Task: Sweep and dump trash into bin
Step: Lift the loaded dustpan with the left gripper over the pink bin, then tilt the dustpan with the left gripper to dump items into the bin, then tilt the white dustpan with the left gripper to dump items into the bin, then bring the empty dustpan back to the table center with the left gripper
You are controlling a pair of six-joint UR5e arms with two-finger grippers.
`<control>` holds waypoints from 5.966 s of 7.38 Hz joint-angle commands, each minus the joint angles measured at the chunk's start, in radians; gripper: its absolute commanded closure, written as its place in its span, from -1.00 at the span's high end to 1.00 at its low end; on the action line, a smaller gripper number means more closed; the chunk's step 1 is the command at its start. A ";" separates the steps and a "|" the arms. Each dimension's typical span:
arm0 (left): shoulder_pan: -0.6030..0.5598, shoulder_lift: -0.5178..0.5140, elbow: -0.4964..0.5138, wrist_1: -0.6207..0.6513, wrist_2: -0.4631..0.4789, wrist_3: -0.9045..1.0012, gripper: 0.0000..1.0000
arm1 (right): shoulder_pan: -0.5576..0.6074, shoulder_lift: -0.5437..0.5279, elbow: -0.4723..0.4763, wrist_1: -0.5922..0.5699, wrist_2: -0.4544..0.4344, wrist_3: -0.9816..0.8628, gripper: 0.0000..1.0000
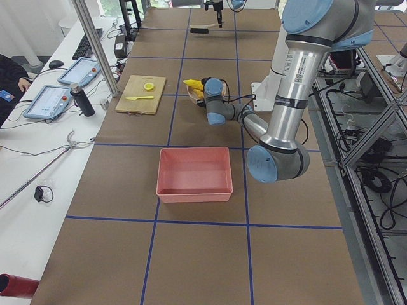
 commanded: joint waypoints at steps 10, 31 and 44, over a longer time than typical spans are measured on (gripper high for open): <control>-0.485 0.763 -0.329 -0.122 -0.125 -0.103 -1.00 | -0.031 0.001 -0.053 0.009 0.011 -0.009 -0.63; -0.731 0.682 -0.230 -0.133 0.289 1.020 -1.00 | 0.304 0.154 0.011 -0.253 -0.187 -0.286 1.00; -0.282 0.262 -0.226 0.192 -0.101 0.236 -1.00 | 0.233 0.396 -0.067 -0.414 -0.152 -0.269 1.00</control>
